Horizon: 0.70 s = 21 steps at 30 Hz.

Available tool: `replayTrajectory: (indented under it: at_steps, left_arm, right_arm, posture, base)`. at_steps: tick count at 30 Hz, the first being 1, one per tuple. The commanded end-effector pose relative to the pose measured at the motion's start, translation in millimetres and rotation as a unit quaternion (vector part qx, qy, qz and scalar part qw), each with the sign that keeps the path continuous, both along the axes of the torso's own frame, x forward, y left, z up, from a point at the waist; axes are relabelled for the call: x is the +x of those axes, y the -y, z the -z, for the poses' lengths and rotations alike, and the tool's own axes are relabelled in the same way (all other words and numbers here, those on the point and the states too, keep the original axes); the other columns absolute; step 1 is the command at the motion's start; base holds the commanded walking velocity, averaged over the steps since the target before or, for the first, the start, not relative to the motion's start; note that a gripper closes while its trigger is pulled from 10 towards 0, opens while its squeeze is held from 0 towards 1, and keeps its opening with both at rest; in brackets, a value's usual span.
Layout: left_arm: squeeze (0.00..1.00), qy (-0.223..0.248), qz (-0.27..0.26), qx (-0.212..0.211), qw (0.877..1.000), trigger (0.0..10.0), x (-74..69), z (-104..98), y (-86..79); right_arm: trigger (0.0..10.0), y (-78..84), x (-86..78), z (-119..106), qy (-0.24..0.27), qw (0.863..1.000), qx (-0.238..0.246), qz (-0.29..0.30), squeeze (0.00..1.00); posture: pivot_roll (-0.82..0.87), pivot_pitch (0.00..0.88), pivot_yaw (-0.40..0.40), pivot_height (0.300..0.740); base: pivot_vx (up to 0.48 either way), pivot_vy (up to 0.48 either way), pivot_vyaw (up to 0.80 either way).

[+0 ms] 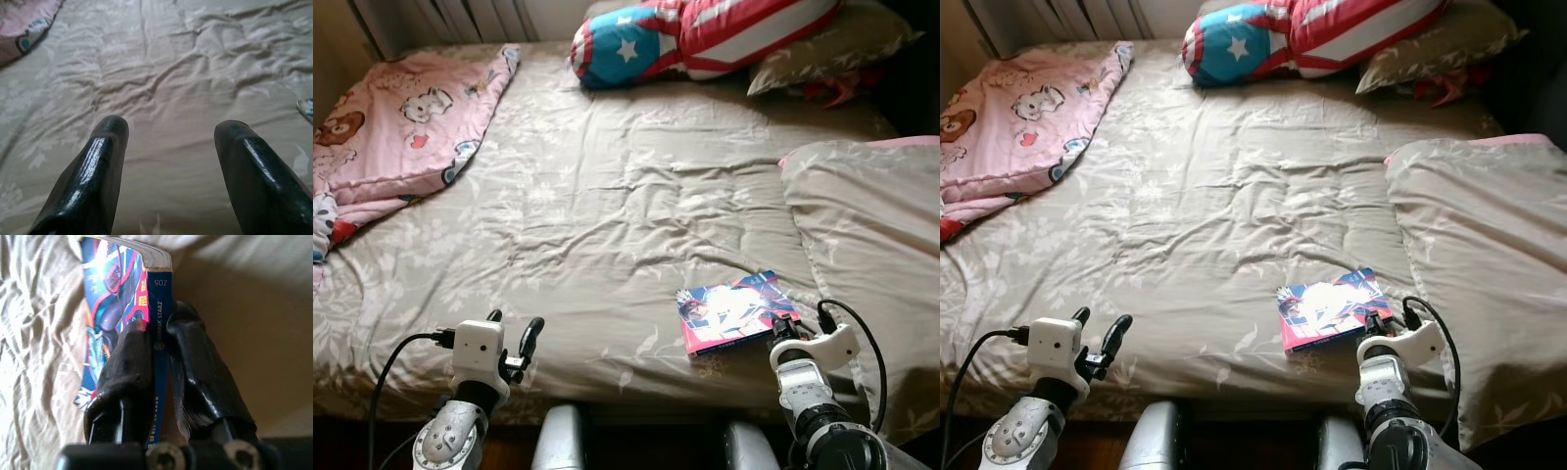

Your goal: Clean up the room

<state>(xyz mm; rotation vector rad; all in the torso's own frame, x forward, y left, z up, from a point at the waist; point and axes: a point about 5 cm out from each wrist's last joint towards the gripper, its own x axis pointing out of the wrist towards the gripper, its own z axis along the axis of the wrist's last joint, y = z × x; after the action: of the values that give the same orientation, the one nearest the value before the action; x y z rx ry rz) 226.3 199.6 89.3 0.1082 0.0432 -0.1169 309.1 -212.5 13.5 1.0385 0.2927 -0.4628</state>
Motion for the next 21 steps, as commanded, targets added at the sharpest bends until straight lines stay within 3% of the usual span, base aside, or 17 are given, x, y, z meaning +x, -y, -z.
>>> replayTrajectory:
  at_steps: [1,5,6,7,8,17,18,19,21]
  left_arm:
    - [0.00,-0.014,0.000,0.017,1.000,10.0,-4.2,1,-3.6]
    - [0.00,-0.018,-0.001,0.018,1.000,10.0,-5.7,0,-4.1]
    - [0.00,-0.019,-0.001,0.019,1.000,10.0,-5.7,0,-4.4]
    - [0.00,-0.020,-0.001,0.019,1.000,10.0,-5.6,0,-4.5]
    - [0.00,-0.021,-0.002,0.020,1.000,10.0,-5.3,0,-4.4]
    - [0.00,-0.024,0.001,0.019,1.000,10.0,-1.6,2,-0.5]
    - [0.00,-0.023,0.002,0.019,1.000,10.0,-0.2,2,0.4]
    - [0.00,-0.022,0.001,0.019,1.000,10.0,1.2,2,0.6]
    - [0.00,-0.022,0.001,0.018,1.000,10.0,2.0,2,0.7]
  right_arm:
    - [10.0,-6.8,-4.2,6,-0.014,1.000,0.011,-0.002,0.00]
    - [10.0,-7.2,-4.6,7,-0.013,1.000,0.011,-0.002,0.00]
    - [10.0,-6.9,-5.3,7,-0.014,1.000,0.013,0.001,0.94]
    - [10.0,-6.7,-5.5,8,-0.014,1.000,0.013,0.002,0.94]
    - [10.0,-6.4,-5.9,8,-0.015,1.000,0.014,0.003,1.00]
    - [10.0,-5.4,-12.2,14,-0.024,1.000,0.015,0.006,1.00]
    - [10.0,-6.0,-13.2,15,-0.027,1.000,0.008,0.001,0.06]
    - [10.0,-5.1,-14.4,16,-0.027,1.000,0.010,0.006,0.00]
    - [10.0,-4.2,-15.2,17,-0.027,0.999,0.013,0.010,0.00]
  posture:
    - [0.19,0.253,0.070,0.622]
    - [0.19,0.251,0.071,0.622]
    - [0.19,0.250,0.071,0.622]
    - [0.18,0.245,0.070,0.622]
    - [0.18,0.244,0.070,0.622]
    - [0.17,0.228,0.068,0.622]
    - [0.17,0.227,0.067,0.622]
    - [0.17,0.224,0.066,0.622]
    - [0.17,0.220,0.065,0.622]
  base:
    - [0.000,0.000,0.00]
    - [0.000,0.000,0.00]
    - [0.000,0.000,0.00]
    - [0.000,0.000,0.00]
    - [0.000,0.000,0.00]
    - [0.000,0.000,0.00]
    - [0.000,0.000,0.00]
    - [0.000,0.000,0.00]
    - [0.000,0.000,0.00]
